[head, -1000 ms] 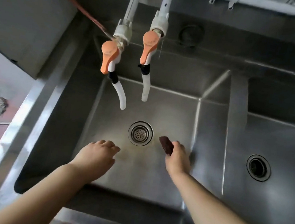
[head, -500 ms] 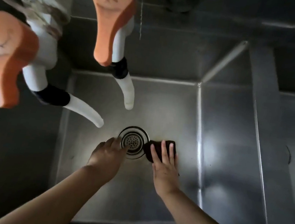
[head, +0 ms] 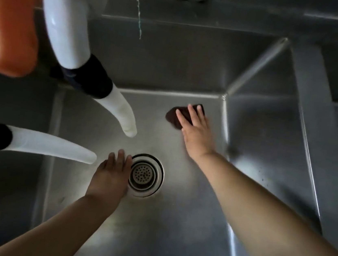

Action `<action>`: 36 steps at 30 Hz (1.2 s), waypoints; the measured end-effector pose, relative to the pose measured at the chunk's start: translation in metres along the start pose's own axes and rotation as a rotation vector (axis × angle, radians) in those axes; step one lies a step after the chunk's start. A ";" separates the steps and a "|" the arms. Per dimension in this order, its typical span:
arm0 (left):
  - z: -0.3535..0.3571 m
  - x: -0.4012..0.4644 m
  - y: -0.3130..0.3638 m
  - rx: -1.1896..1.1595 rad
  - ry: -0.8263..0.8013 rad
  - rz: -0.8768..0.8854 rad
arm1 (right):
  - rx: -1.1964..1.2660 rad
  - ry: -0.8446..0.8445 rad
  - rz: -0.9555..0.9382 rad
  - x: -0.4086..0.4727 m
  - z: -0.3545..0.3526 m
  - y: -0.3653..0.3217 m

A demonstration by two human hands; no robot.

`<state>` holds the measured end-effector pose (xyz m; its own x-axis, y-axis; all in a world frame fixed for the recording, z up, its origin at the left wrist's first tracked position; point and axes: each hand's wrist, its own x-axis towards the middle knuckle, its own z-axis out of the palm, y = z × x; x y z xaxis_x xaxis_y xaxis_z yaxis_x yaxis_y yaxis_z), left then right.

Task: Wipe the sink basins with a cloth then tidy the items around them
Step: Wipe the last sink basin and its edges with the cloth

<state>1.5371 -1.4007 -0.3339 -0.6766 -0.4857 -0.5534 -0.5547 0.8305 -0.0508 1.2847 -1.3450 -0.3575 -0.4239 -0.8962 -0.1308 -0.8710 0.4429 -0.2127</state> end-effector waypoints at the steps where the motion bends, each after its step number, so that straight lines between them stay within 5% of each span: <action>1: 0.001 0.001 0.000 -0.002 -0.010 0.002 | -0.024 -0.010 -0.019 0.011 -0.004 0.008; 7: -0.019 -0.004 0.004 0.041 -0.122 -0.022 | -0.189 0.036 0.053 0.030 -0.028 0.049; 12: -0.018 -0.004 0.006 0.087 -0.091 -0.023 | -0.068 0.075 0.257 0.013 -0.020 0.036; 26: -0.024 -0.009 0.005 0.063 -0.149 -0.011 | -0.029 0.097 0.488 -0.214 0.023 -0.037; 30: -0.021 -0.007 0.003 0.073 -0.141 0.001 | 0.033 0.177 0.547 -0.171 0.023 -0.037; 36: -0.019 -0.003 0.001 0.058 -0.161 0.018 | 0.037 0.184 0.380 -0.045 0.005 0.011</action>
<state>1.5293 -1.4037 -0.3169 -0.5973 -0.4245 -0.6805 -0.5110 0.8554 -0.0850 1.2955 -1.2992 -0.3585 -0.7534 -0.6567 -0.0323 -0.6359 0.7403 -0.2180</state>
